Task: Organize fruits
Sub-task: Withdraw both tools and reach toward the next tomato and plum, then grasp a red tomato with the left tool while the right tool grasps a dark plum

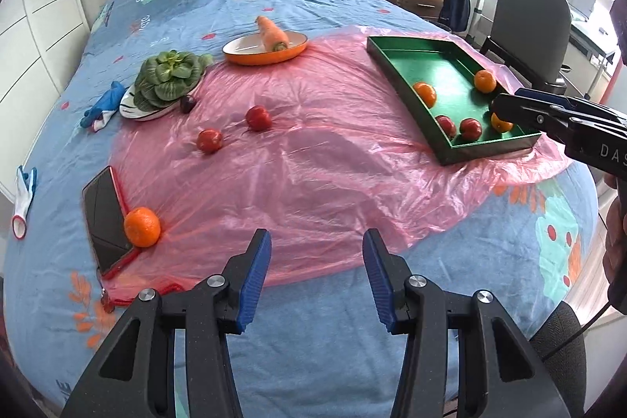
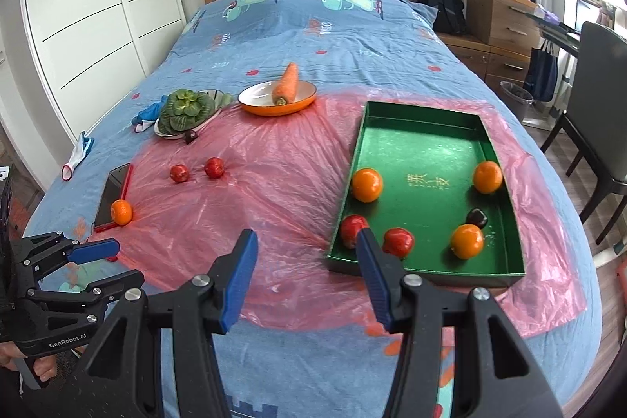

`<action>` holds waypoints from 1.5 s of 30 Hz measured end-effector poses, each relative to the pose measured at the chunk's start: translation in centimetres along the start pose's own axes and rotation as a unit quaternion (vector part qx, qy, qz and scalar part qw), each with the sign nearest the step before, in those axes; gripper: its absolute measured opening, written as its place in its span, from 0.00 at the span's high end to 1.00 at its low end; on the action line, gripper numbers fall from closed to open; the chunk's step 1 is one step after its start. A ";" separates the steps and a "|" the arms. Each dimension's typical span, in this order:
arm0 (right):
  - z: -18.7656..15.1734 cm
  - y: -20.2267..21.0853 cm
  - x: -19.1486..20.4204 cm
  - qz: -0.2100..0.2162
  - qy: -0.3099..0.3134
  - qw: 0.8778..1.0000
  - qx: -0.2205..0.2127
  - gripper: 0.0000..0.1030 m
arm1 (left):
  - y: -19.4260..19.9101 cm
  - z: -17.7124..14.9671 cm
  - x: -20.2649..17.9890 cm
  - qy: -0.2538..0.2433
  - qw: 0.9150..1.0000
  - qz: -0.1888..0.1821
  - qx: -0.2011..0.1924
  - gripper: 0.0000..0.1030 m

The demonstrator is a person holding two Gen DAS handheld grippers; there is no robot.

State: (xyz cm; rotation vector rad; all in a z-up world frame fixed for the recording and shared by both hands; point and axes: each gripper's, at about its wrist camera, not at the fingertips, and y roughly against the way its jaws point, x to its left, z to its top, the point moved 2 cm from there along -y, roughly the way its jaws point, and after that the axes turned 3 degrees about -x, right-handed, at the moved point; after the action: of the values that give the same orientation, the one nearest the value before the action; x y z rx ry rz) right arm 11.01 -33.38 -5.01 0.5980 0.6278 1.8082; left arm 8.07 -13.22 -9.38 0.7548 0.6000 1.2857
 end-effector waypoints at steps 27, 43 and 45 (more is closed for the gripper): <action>3.2 -12.8 5.2 0.073 0.058 0.995 0.048 0.06 | -7.6 2.5 11.2 0.115 0.993 0.039 0.002 0.58; 8.5 -21.4 8.3 0.140 0.104 0.983 0.053 0.06 | -15.0 6.5 13.4 0.116 0.993 0.024 -0.001 0.58; 9.0 -22.7 9.3 0.151 0.112 0.980 0.058 0.06 | -15.6 6.6 13.6 0.114 0.993 0.019 0.000 0.58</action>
State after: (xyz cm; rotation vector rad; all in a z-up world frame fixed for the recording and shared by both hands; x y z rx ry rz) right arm 29.76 -16.99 -12.73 0.5969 0.8330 2.1550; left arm 25.39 -2.62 -17.20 0.6255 0.7712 1.4175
